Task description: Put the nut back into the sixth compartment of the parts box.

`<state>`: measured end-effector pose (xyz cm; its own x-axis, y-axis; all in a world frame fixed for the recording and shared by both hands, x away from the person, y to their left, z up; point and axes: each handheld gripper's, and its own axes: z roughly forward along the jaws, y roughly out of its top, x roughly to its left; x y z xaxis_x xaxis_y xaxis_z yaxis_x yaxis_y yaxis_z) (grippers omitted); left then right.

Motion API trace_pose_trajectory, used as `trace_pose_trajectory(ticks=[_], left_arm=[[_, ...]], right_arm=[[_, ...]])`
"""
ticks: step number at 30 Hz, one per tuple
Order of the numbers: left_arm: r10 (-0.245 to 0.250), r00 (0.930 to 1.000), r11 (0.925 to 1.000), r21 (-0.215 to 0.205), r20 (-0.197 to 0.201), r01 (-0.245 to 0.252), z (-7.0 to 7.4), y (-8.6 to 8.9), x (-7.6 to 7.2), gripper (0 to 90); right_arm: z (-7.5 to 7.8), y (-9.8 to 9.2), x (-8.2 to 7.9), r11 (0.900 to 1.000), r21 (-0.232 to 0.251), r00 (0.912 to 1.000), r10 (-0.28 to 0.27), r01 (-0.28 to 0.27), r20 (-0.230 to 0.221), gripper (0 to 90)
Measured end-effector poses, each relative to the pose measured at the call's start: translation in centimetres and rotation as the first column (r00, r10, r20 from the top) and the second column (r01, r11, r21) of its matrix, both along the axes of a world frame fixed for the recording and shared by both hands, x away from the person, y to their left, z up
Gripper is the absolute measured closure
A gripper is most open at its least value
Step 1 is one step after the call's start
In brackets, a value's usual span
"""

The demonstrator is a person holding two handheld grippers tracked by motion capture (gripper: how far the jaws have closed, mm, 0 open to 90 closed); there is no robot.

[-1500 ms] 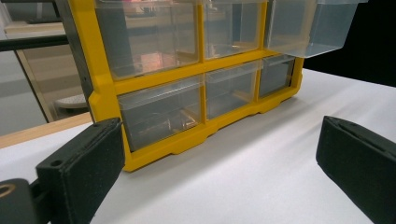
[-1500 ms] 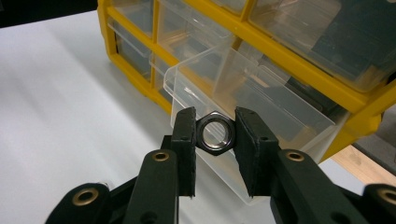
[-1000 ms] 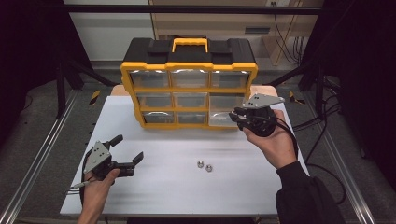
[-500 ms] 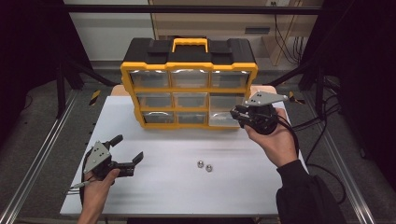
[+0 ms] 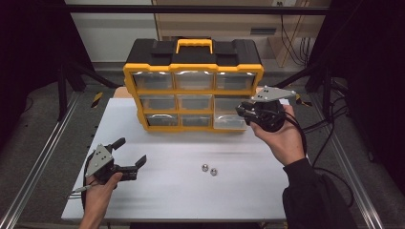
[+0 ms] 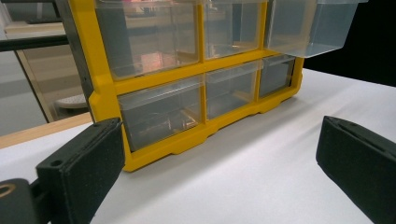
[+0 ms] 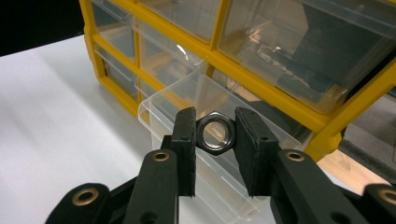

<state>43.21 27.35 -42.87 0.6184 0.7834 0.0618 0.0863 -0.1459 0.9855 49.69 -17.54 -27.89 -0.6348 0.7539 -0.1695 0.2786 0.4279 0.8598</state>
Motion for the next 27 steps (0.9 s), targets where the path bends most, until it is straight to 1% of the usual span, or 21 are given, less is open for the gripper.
trace_pose_trajectory(ticks=[4, 5, 14, 17, 20, 27], left_arm=[[0.0, 1.0, 1.0, -0.001, 0.0, 0.0, 0.0, 0.0, 0.0, 1.1], [0.0, 1.0, 1.0, -0.002, 0.0, 0.0, 0.0, 0.0, 0.0, 1.1], [0.002, 1.0, 1.0, -0.003, 0.001, -0.002, 0.0, 0.1, 0.0, 1.1], [0.001, 1.0, 1.0, -0.002, 0.0, -0.001, 0.0, 0.0, 0.0, 1.1], [0.001, 1.0, 1.0, 0.0, 0.0, -0.001, 0.0, 0.0, 0.0, 1.1], [0.001, 1.0, 1.0, -0.002, 0.0, -0.001, 0.0, 0.0, 0.0, 1.1]], right_arm=[[0.3, 0.0, 0.2, 1.0, 0.002, 1.0, -0.008, 0.008, 0.001, 69.9], [0.4, 0.0, 0.3, 1.0, 0.0, 1.0, -0.002, 0.002, 0.002, 69.9], [0.4, -0.1, 1.3, 1.0, -0.007, 0.9996, -0.017, 0.017, -0.024, 69.9], [0.3, 0.0, 1.7, 1.0, -0.011, 0.9989, -0.018, 0.017, -0.043, 69.9], [0.2, 0.1, 2.1, 1.0, -0.003, 0.9977, -0.008, 0.008, -0.068, 69.9], [-0.2, 0.4, 3.1, 1.0, 0.009, 0.9929, -0.015, 0.016, -0.118, 69.9]])
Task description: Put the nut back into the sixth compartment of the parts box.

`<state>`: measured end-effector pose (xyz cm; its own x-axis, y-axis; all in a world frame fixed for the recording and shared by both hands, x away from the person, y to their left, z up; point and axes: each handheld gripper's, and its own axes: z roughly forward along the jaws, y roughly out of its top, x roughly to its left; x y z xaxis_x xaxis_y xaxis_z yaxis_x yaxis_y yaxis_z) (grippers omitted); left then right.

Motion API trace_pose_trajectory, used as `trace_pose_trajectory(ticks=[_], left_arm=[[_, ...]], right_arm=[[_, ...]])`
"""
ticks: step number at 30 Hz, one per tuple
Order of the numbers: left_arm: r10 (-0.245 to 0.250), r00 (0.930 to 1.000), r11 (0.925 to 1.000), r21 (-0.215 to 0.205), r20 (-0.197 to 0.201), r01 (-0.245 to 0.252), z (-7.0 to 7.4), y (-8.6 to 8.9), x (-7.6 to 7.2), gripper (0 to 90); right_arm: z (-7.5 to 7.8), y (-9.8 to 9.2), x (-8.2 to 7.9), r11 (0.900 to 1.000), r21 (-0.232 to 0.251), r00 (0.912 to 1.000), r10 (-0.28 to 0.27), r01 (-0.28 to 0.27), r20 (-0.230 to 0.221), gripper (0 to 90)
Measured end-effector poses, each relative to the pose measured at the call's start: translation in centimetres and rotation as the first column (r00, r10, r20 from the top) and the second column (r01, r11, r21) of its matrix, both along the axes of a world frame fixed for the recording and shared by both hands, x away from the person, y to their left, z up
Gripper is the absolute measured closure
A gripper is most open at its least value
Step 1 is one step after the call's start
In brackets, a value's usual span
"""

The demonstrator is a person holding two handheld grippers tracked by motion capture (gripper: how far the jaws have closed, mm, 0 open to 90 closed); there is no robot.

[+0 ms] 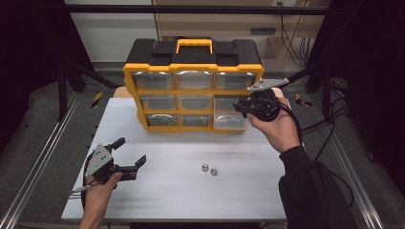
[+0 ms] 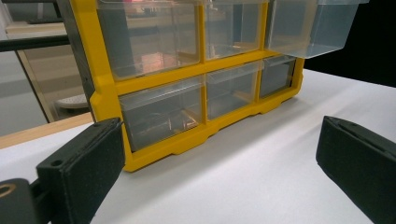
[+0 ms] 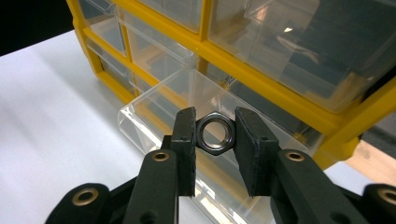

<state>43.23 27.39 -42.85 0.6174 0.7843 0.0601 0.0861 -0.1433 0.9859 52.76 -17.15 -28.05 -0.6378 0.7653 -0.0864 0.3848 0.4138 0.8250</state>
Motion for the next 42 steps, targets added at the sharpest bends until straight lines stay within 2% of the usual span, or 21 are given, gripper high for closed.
trace_pose_trajectory(ticks=[6, 13, 18, 22, 27, 29, 31, 35, 37, 42], left_arm=[[0.0, 1.0, 1.0, -0.001, 0.001, 0.0, 0.0, 0.0, 0.0, 1.1], [0.0, 1.0, 1.0, -0.001, 0.0, 0.0, 0.0, 0.0, 0.0, 1.1], [0.002, 1.0, 1.0, 0.001, -0.002, -0.002, 0.0, 0.1, 0.0, 1.2], [0.002, 1.0, 1.0, 0.001, -0.002, -0.002, 0.0, 0.1, 0.0, 1.2], [0.003, 1.0, 1.0, 0.001, -0.002, -0.003, 0.0, 0.0, 0.0, 1.2], [0.003, 1.0, 1.0, 0.0, -0.001, -0.003, 0.0, 0.1, 0.0, 1.2], [0.003, 1.0, 1.0, 0.001, -0.002, -0.003, 0.0, 0.1, 0.0, 1.2], [0.003, 1.0, 1.0, 0.0, -0.001, -0.003, 0.0, 0.0, 0.0, 1.1], [0.003, 1.0, 1.0, 0.001, -0.002, -0.003, 0.0, 0.0, 0.0, 1.1], [0.003, 1.0, 1.0, 0.002, -0.002, -0.003, 0.0, 0.0, 0.0, 1.2]], right_arm=[[-0.5, 0.3, 0.7, 1.0, -0.005, 0.9994, -0.012, 0.012, -0.032, 69.8], [-0.7, 0.3, 1.2, 0.999, 0.002, 0.9984, -0.035, 0.035, -0.045, 69.0], [-0.3, 0.0, 1.2, 0.998, 0.048, 0.9984, -0.048, 0.05, -0.03, 63.2], [-0.1, -0.1, 0.9, 0.997, 0.05, 0.9985, -0.052, 0.053, -0.018, 58.8], [0.2, 0.0, 0.2, 0.997, 0.046, 0.9985, -0.054, 0.054, 0.005, 50.3], [0.4, 0.1, -0.2, 0.997, 0.059, 0.9983, -0.058, 0.057, 0.01, 45.8], [0.5, 0.2, -0.8, 0.997, 0.062, 0.9978, -0.058, 0.056, 0.033, 38.4], [0.6, 0.6, -1.5, 0.997, 0.053, 0.997, -0.065, 0.063, 0.042, 26.7], [0.6, 0.7, -2.0, 0.997, 0.048, 0.9962, -0.059, 0.056, 0.064, 21.5], [0.4, 0.8, -3.3, 0.998, 0.044, 0.9958, -0.045, 0.041, 0.08, 16.9]])
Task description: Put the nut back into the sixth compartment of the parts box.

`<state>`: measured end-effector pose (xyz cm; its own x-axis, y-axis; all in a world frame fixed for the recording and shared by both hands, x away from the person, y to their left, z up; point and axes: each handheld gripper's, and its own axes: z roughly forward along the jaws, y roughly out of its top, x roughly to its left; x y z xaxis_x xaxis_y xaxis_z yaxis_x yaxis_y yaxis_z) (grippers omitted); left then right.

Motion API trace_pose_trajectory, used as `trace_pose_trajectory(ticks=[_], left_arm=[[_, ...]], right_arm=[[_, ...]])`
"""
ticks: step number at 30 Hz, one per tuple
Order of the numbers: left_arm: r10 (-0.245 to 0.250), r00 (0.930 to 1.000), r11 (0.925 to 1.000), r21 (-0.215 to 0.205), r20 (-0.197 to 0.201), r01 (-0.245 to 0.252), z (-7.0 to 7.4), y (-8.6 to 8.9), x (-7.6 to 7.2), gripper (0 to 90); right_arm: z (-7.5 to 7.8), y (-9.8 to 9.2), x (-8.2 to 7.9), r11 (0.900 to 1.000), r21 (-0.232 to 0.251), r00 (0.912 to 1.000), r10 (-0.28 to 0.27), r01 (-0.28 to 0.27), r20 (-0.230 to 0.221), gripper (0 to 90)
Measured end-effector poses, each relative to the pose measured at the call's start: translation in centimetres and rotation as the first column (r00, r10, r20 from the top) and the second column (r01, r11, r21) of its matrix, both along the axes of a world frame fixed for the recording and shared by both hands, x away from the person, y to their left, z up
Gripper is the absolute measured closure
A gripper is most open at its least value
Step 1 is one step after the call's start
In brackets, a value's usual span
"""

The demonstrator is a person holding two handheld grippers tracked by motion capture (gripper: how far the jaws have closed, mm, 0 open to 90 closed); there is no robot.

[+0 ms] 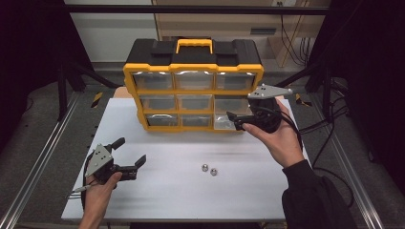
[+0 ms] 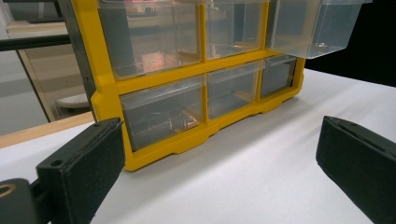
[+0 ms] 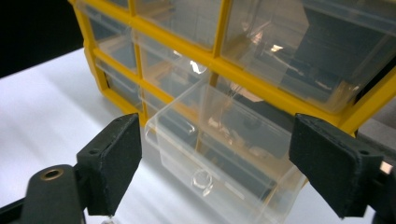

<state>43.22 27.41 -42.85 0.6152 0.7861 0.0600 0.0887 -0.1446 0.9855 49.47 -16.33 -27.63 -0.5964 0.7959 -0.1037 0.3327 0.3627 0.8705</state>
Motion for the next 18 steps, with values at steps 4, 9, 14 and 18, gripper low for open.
trace_pose_trajectory(ticks=[4, 9, 14, 18], left_arm=[[0.001, 1.0, 1.0, 0.005, -0.001, -0.001, 0.0, 0.0, -0.1, 1.1], [0.002, 1.0, 1.0, 0.009, -0.004, -0.002, -0.1, -0.1, 0.0, 1.1], [-0.001, 1.0, 0.9998, 0.018, -0.006, 0.001, -0.3, -0.2, 0.0, 1.1], [0.008, 0.9999, 0.9999, 0.016, -0.011, -0.007, -0.5, 0.0, -0.1, 1.1]], right_arm=[[-0.7, -0.1, -1.3, 1.0, 0.002, 0.9999, 0.012, -0.012, 0.006, 15.6], [-1.7, -0.6, -3.1, 1.0, -0.017, 0.9994, 0.023, -0.022, 0.024, 14.6], [-2.9, -1.3, -4.9, 0.999, -0.042, 0.9994, 0.027, -0.026, 0.022, 13.7], [-4.3, -1.8, -6.0, 0.998, -0.055, 0.9995, 0.03, -0.029, 0.006, 12.8]])
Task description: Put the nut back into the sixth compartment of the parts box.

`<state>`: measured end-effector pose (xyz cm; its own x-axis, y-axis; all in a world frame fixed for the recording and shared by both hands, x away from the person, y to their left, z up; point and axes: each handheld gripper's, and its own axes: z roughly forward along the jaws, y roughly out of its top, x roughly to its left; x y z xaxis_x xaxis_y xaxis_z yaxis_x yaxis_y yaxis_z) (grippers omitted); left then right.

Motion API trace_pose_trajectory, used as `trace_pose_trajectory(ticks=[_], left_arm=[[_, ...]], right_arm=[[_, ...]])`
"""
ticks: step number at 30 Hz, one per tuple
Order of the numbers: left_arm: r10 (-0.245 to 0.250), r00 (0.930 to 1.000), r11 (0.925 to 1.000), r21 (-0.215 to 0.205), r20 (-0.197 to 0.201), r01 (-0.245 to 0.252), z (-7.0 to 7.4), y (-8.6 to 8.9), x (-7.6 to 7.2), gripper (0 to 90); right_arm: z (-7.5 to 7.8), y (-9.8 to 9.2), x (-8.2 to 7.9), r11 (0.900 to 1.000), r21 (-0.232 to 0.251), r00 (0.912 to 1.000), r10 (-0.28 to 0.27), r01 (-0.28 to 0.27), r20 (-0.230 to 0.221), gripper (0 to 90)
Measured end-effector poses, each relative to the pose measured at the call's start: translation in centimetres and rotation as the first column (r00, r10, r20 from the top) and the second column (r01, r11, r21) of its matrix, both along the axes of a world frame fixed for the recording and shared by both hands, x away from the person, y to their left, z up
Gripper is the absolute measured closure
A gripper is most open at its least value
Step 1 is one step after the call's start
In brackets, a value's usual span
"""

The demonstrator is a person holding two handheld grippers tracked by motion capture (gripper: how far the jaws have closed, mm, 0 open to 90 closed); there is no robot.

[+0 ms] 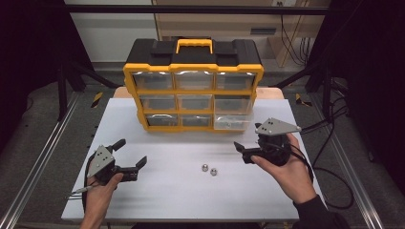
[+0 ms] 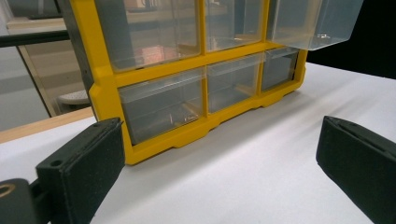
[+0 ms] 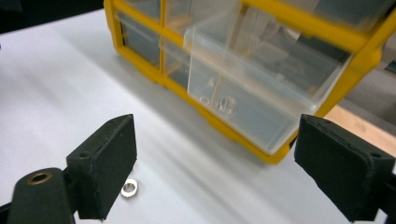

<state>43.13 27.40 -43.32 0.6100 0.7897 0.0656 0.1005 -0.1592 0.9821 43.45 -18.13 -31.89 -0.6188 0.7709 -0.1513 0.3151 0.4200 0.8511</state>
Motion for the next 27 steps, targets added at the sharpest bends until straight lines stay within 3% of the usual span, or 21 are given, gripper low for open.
trace_pose_trajectory(ticks=[10, 20, 27], left_arm=[[-0.008, 1.0, 0.9999, -0.013, 0.002, 0.008, 0.0, -0.1, 0.0, 1.0], [-0.011, 0.9999, 0.9997, -0.021, 0.007, 0.011, 0.1, -0.1, -0.1, 1.0], [-0.009, 0.9999, 0.9997, -0.021, 0.009, 0.009, 0.1, -0.1, 0.0, 1.0]], right_arm=[[-4.1, 0.0, -0.8, 0.999, -0.032, 0.9964, 0.01, -0.013, -0.084, 11.1], [-6.1, 1.5, 0.0, 0.999, -0.04, 0.991, 0.018, -0.023, -0.133, 10.5], [-7.5, 2.7, 1.1, 0.995, -0.082, 0.9817, 0.041, -0.057, -0.186, 10.7]])
